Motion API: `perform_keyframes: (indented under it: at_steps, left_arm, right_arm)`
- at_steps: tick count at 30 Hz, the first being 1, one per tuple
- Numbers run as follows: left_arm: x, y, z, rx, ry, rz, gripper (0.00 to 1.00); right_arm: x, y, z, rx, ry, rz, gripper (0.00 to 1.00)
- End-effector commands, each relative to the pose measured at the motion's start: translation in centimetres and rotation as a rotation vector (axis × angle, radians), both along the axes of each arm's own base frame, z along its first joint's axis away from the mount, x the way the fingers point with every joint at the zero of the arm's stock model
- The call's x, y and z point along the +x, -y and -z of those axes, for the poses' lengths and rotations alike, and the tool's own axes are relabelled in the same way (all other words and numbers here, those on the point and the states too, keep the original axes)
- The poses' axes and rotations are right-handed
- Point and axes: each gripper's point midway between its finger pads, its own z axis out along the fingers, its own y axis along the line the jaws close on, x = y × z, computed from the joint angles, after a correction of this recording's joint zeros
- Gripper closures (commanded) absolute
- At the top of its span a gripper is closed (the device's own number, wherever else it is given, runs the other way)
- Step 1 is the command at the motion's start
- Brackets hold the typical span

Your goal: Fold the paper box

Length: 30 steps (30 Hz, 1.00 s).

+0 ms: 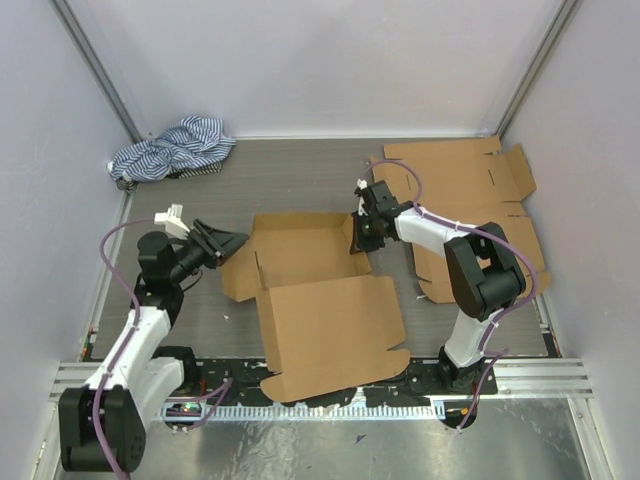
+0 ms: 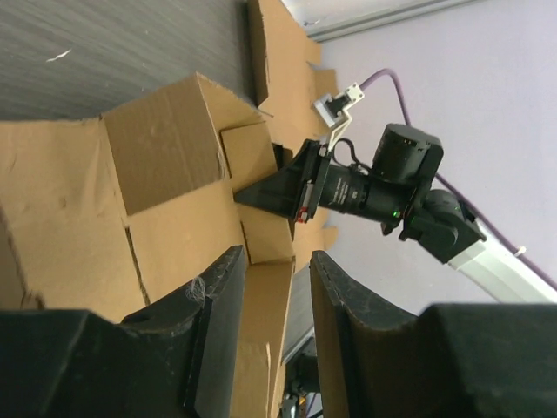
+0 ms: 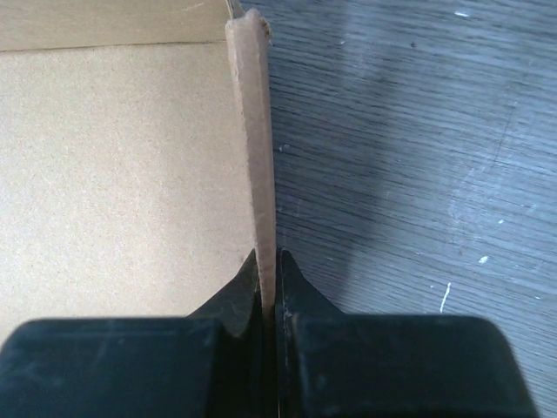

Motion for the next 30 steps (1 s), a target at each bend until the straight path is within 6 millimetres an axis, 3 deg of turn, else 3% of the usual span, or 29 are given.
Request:
perform_keyframes:
  at_steps: [1, 8, 16, 19, 24, 30]
  left_arm:
    - [-1.3, -0.8, -1.8, 0.111, 0.062, -0.029, 0.56]
    - [-3.1, -2.2, -9.0, 0.145, 0.225, -0.127, 0.53]
    - [-0.5, -2.0, -8.5, 0.094, 0.174, -0.131, 0.53]
    - [0.4, -1.8, -9.6, 0.044, 0.2, -0.131, 0.53]
    - [0.6, -1.7, -12.0, 0.014, 0.257, -0.13, 0.53]
    - [-0.3, -1.8, -14.4, 0.016, 0.304, -0.133, 0.52]
  right_arm:
    - [1.7, -0.4, -3.8, 0.031, 0.104, 0.007, 0.99]
    - [2.4, -0.6, -4.3, 0.146, 0.083, -0.001, 0.99]
    - [3.9, -1.2, -6.7, 0.394, 0.076, -0.027, 0.99]
    - [4.1, -1.6, -7.5, 0.475, 0.066, -0.031, 0.99]
    - [4.3, -1.9, -7.4, 0.542, 0.039, -0.039, 0.99]
    - [4.3, -2.0, -5.7, 0.561, 0.006, -0.029, 0.99]
